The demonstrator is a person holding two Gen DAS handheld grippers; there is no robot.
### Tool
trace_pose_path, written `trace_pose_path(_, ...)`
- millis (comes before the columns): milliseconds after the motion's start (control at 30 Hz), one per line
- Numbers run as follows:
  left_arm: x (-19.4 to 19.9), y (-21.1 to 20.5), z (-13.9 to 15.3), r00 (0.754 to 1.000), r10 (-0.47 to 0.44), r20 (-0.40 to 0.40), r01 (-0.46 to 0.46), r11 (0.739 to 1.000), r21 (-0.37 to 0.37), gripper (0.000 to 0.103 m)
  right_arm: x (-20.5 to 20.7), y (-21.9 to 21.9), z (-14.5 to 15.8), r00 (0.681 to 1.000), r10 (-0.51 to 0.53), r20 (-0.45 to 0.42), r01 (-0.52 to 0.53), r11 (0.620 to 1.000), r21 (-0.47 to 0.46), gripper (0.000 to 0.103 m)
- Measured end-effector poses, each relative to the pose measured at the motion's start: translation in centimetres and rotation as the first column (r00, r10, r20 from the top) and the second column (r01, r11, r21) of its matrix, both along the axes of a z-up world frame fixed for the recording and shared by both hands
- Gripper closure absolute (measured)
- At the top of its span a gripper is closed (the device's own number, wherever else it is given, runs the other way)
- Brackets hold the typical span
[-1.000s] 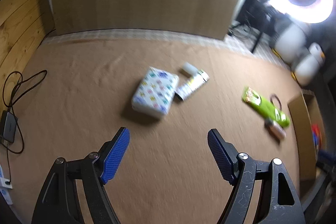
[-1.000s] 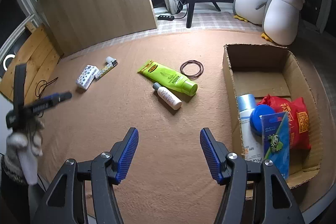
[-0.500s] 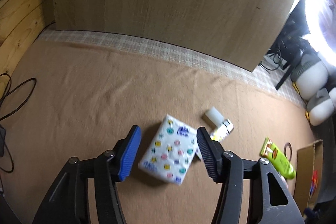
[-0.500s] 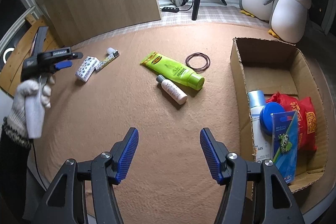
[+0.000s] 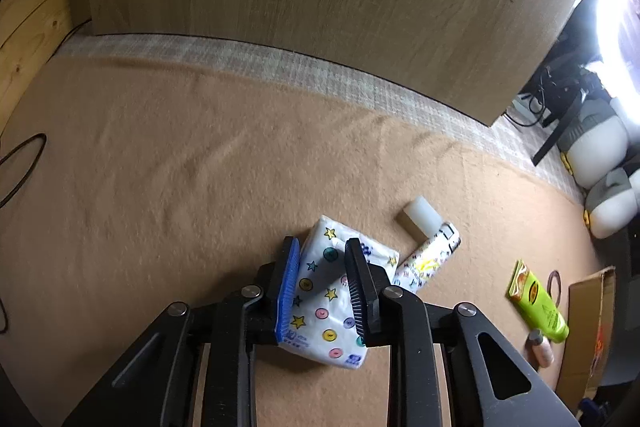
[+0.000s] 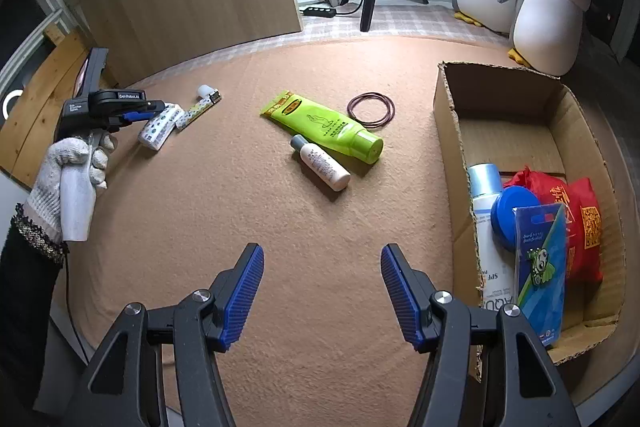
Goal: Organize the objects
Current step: 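Move the left tool to the white Vinda tissue pack and close on it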
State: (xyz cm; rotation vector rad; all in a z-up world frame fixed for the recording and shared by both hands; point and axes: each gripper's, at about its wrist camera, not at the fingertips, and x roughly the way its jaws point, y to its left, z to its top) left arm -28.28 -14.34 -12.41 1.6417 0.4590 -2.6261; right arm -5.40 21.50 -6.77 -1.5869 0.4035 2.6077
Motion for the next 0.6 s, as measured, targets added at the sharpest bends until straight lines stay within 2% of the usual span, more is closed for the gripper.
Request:
trace_pose_path(200,2.2,-0.1,-0.5,1.000,-0.004,-0.017,0.005,0.999,0.032,0.078,-0.2,-0.8,0.3,1.000,0.018,-0.009,-0.018,1.000,-0.006,0.046)
trace_pose_path(333,3.9,0.5,-0.6,0.999,-0.024,-0.034,0.024,1.000,0.016,0.078,-0.2,-1.2,0.4,1.000,0.027,-0.012,-0.027,1.000,-0.015,0.046)
trace_pose_path(400,5.0,0.0,-0.1,0.999,-0.036,-0.030,0.037,0.999,0.032,0.078,-0.3,-1.4,0.3,0.999,0.031,-0.012,-0.031,0.999,-0.018,0.046)
trace_pose_path(600,3.4,-1.0,1.9,0.998,0.002,-0.070,0.001,0.999,0.050,0.077,-0.3,-1.6,0.5,0.999,0.040,-0.014,-0.040,0.999,-0.013,0.046)
